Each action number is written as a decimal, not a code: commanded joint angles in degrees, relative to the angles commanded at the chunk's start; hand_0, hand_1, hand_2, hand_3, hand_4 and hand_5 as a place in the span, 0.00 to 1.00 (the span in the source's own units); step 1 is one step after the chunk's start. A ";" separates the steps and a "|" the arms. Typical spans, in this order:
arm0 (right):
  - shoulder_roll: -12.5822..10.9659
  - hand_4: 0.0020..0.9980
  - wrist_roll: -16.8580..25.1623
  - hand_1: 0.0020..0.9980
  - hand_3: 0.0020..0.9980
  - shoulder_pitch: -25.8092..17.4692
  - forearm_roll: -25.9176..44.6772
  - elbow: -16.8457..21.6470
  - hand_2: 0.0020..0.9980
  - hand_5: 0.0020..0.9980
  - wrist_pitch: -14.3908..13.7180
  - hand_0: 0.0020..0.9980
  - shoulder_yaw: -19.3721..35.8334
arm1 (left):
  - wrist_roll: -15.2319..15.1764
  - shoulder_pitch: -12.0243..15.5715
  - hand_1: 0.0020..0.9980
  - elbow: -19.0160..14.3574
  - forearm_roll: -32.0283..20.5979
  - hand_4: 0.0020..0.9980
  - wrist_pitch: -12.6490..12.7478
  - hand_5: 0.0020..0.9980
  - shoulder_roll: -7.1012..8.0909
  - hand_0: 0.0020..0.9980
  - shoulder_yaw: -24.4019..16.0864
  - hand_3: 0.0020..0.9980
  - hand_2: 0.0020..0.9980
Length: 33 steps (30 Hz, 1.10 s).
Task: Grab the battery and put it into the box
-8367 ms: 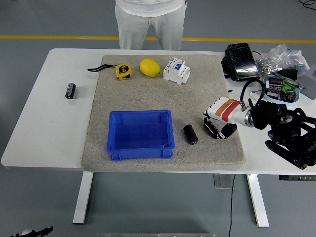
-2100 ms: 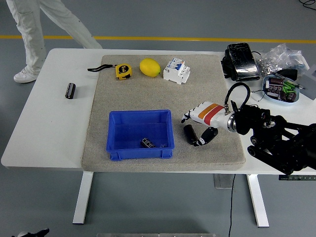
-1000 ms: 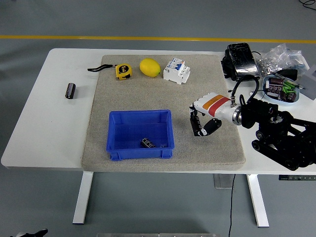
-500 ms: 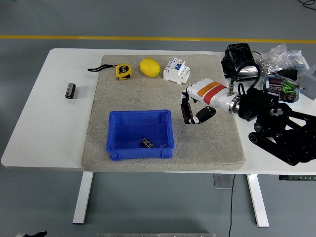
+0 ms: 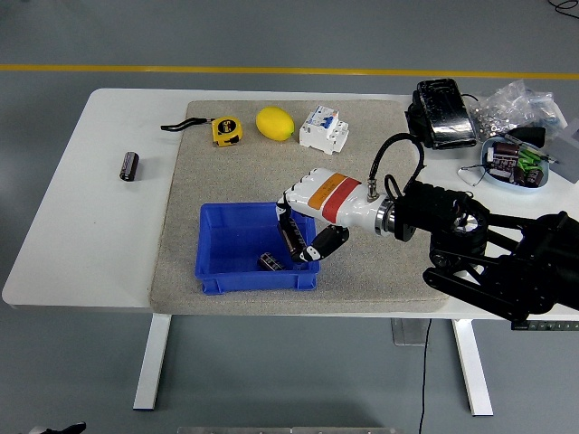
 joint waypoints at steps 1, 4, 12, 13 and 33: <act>0.22 0.81 -0.04 0.44 0.51 0.10 0.00 -0.14 0.51 0.22 0.03 0.39 -0.19 | -0.02 -0.05 0.65 -0.01 -0.04 0.64 0.01 0.49 0.01 0.69 0.05 0.62 0.72; 1.03 0.92 0.02 0.52 0.79 0.55 0.14 -0.72 0.69 0.28 -0.47 0.47 -0.85 | -0.30 -0.10 0.65 0.03 -0.63 0.64 0.10 0.49 0.09 0.69 0.27 0.62 0.72; 1.80 0.94 -0.04 0.59 0.86 1.29 1.24 -2.12 0.74 0.29 -2.11 0.52 -0.42 | -0.68 -0.40 0.64 -0.09 -1.87 0.64 0.36 0.49 0.21 0.69 1.39 0.62 0.72; 1.76 0.94 0.01 0.59 0.86 1.32 1.31 -2.19 0.74 0.29 -2.34 0.52 -0.24 | -0.72 -0.44 0.64 -0.10 -1.97 0.64 0.40 0.49 0.21 0.69 1.50 0.62 0.72; -3.21 0.95 -0.56 0.60 0.89 -0.66 0.91 -4.24 0.75 0.32 -2.65 0.53 10.37 | -1.13 -0.77 0.64 -0.05 -3.13 0.64 0.45 0.49 0.19 0.69 2.14 0.62 0.71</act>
